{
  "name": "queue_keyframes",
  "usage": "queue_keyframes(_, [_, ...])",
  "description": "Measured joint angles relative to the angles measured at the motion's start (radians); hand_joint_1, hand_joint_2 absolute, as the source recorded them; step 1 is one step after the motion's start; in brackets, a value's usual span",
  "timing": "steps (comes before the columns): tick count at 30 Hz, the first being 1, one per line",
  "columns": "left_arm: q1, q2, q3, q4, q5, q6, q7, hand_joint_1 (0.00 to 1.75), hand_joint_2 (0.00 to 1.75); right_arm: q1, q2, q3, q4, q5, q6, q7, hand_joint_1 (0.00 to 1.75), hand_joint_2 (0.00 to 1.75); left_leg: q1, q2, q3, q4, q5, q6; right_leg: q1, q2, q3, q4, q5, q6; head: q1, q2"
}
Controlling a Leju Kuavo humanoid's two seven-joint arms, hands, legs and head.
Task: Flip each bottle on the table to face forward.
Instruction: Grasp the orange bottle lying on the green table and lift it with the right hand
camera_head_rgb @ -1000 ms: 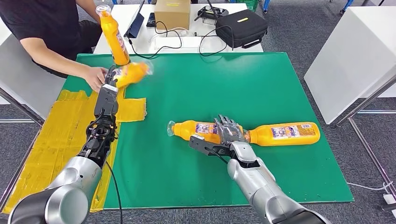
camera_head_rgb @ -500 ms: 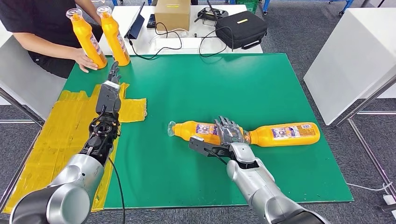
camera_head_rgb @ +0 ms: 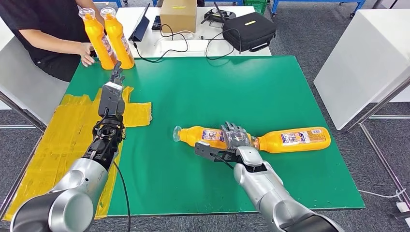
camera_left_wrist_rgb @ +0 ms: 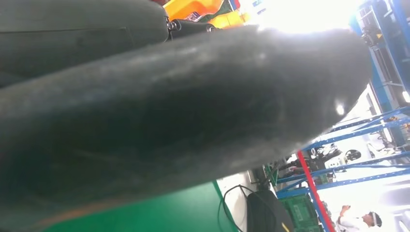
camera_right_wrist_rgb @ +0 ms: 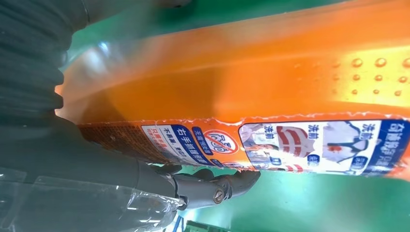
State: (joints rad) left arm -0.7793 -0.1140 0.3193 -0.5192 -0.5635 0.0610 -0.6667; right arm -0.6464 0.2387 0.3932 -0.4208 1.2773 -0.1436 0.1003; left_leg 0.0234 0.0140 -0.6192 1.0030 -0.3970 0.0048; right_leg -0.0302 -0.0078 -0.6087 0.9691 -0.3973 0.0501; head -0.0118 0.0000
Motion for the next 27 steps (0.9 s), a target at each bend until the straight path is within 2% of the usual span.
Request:
queue_keyframes(5, [0.002, 0.004, 0.000, 0.000, 0.017, 0.001, -0.011, 0.00, 0.00, -0.020, 0.006, 0.000, 0.024, 0.018, 0.046, -0.004, 0.00, 1.75, 0.000, 0.000, 0.001, 0.000, 0.000, 0.000, 0.000, 0.000, 0.001, 0.000, 0.000, 0.000, 0.000, 0.000])
queue_keyframes(6, [0.002, 0.005, 0.000, 0.000, 0.019, 0.001, -0.012, 0.00, 0.00, -0.022, 0.007, 0.000, 0.027, 0.019, 0.050, -0.004, 0.06, 1.75, 0.000, 0.000, 0.001, 0.000, 0.000, 0.000, 0.000, 0.000, 0.001, 0.000, 0.000, 0.000, 0.000, 0.000])
queue_keyframes(9, [0.005, 0.005, 0.000, 0.000, 0.020, 0.001, -0.013, 0.00, 0.00, -0.025, 0.009, 0.000, 0.031, 0.021, 0.056, -0.006, 1.36, 1.75, 0.000, 0.000, 0.001, 0.000, 0.000, 0.000, 0.000, 0.000, 0.001, 0.000, 0.000, 0.000, 0.000, 0.000])
queue_keyframes(10, [0.006, 0.005, 0.000, -0.001, 0.021, -0.001, -0.013, 0.00, 0.00, -0.025, 0.009, 0.001, 0.032, 0.022, 0.060, -0.008, 1.73, 1.75, 0.000, 0.001, 0.001, 0.000, 0.000, 0.000, 0.000, 0.001, 0.001, 0.000, 0.000, 0.000, 0.000, 0.000])
queue_keyframes(27, [-0.003, 0.008, -0.035, -0.068, 0.095, -0.052, 0.032, 0.00, 0.00, -0.046, 0.010, 0.006, 0.059, 0.015, 0.138, -0.047, 1.75, 1.75, 0.000, 0.003, 0.009, -0.001, 0.000, -0.001, 0.000, 0.003, 0.007, 0.000, 0.000, -0.001, 0.000, 0.000])
